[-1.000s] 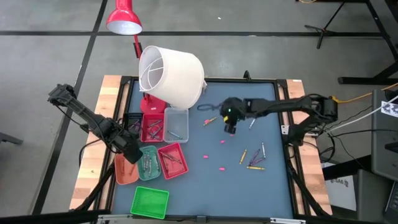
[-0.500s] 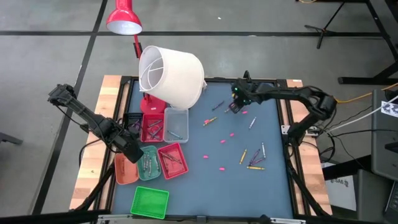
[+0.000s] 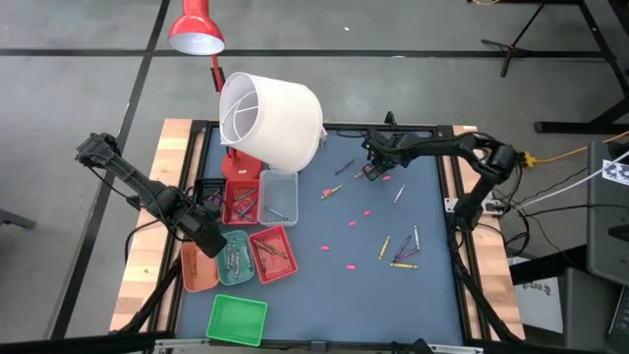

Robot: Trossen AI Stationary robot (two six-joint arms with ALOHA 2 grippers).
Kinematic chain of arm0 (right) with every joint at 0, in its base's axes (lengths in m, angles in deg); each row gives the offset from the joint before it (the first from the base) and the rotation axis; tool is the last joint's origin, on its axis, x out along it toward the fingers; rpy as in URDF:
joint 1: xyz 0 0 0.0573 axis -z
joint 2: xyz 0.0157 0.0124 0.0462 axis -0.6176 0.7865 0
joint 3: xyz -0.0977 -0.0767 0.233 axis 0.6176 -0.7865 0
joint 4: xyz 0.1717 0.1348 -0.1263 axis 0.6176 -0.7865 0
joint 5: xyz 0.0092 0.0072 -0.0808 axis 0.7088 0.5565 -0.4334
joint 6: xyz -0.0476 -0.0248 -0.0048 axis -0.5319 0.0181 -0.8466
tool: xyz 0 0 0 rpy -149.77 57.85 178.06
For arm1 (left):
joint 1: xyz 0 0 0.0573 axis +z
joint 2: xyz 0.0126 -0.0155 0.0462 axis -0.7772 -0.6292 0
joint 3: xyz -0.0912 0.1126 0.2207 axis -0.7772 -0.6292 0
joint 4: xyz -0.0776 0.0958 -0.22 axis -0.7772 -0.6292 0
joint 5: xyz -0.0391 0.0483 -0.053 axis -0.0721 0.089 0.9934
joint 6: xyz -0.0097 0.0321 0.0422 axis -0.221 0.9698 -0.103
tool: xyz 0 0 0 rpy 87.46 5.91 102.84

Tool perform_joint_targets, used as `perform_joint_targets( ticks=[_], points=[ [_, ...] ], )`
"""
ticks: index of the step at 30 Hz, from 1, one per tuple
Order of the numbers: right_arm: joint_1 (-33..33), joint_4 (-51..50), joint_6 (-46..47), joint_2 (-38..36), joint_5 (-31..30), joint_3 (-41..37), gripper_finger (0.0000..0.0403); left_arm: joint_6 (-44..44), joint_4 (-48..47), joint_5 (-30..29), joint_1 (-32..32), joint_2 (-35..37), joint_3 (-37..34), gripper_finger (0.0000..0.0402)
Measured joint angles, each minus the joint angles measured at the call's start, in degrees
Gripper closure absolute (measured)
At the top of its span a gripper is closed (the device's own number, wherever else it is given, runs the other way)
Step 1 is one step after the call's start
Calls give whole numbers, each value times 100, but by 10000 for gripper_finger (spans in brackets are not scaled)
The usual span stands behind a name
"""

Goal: Sort crayons
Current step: Put the brown crayon into the bottom red bin

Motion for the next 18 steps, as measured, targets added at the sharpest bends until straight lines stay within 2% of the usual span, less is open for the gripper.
perform_joint_targets(
  ticks=[13,18],
  points=[
    [-2,15,-18,202,61,18,277,0,0,-2,0,0,0,321],
    [-2,14,-20,208,113,13,309,2,0,-98,0,0,0,321]
  ],
)
